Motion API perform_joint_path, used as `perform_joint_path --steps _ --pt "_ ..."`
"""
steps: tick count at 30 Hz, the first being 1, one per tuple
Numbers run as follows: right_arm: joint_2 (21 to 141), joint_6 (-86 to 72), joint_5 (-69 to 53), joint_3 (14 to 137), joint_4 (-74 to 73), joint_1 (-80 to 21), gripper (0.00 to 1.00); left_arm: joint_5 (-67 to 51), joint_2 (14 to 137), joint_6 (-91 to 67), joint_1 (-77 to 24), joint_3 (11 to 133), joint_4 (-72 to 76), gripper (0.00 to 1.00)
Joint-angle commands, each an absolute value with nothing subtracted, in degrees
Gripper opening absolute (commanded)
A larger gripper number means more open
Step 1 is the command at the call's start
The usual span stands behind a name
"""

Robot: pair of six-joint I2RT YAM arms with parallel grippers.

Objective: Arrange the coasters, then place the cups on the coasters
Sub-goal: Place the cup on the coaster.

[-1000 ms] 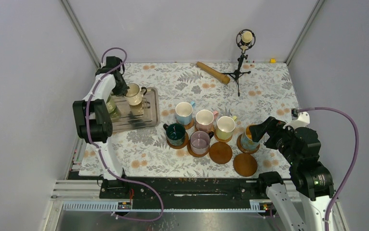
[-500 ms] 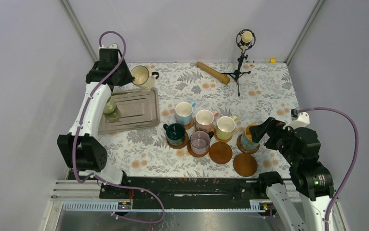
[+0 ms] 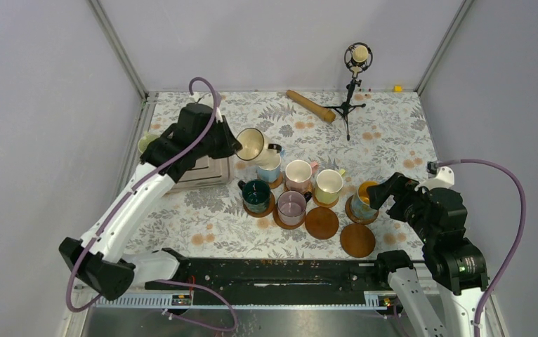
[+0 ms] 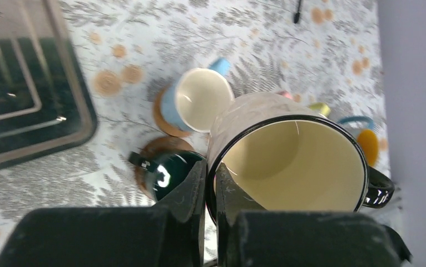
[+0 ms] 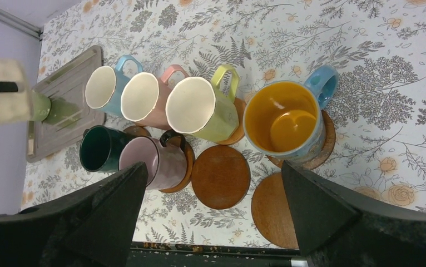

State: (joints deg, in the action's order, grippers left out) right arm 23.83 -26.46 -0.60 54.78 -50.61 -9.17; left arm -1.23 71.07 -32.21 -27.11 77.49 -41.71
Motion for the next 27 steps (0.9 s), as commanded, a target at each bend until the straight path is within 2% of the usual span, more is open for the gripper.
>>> perform_joint_path --steps 1,5,15,27 --pt "23.9 -29.0 0.2 56.4 -50.2 -9.5 0.97 1.4 67.8 -41.3 -33.5 77.7 -33.8 0.00" --pt "24.3 -30.3 0.2 59.1 -50.5 -9.5 0.96 1.3 70.1 -43.4 -42.0 77.0 -33.1 0.00" --pt "25.3 -29.7 1.4 70.4 -54.5 -9.5 0.96 10.4 78.4 -51.6 -60.9 80.6 -30.3 0.00" --pt "23.1 -29.7 0.8 71.3 -55.7 -9.5 0.96 12.7 85.6 -59.3 -68.7 82.2 -28.1 0.00"
